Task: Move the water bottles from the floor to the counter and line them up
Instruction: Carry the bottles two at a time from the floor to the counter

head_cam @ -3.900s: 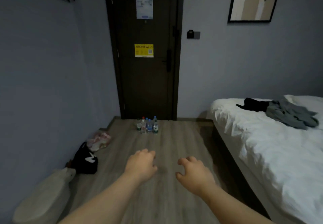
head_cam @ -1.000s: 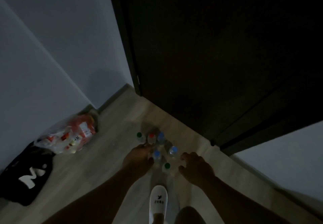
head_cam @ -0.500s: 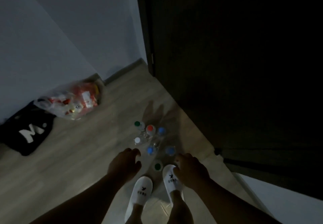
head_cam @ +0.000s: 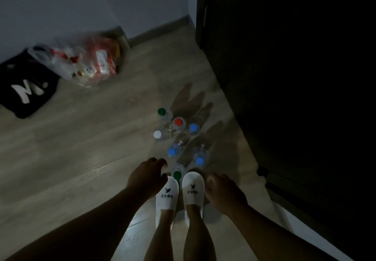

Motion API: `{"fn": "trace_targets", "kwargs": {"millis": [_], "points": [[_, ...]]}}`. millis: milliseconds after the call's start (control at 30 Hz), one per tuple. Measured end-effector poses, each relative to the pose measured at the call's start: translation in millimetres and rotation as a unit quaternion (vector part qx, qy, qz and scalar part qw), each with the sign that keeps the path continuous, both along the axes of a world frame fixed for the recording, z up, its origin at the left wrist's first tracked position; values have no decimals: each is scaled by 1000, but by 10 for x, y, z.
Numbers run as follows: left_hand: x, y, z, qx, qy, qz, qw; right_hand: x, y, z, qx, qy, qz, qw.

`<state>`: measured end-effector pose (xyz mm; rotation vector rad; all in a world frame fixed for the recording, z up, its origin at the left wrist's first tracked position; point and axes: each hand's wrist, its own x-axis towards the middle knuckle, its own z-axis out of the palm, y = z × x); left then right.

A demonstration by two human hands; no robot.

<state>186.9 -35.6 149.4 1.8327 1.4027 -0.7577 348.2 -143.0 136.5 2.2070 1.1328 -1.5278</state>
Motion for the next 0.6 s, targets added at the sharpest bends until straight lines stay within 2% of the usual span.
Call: {"fn": "trace_targets", "kwargs": {"millis": [267, 500, 600], "points": [[-23, -62, -809, 17, -9, 2, 1000, 1, 72, -937, -9, -14, -11, 1000], [57, 40, -1598, 61, -37, -45, 996, -110, 142, -1615, 30, -58, 11, 998], [118, 94, -1837, 54, -38, -73, 995, -143, 217, -1853, 48, -60, 13, 997]]}}
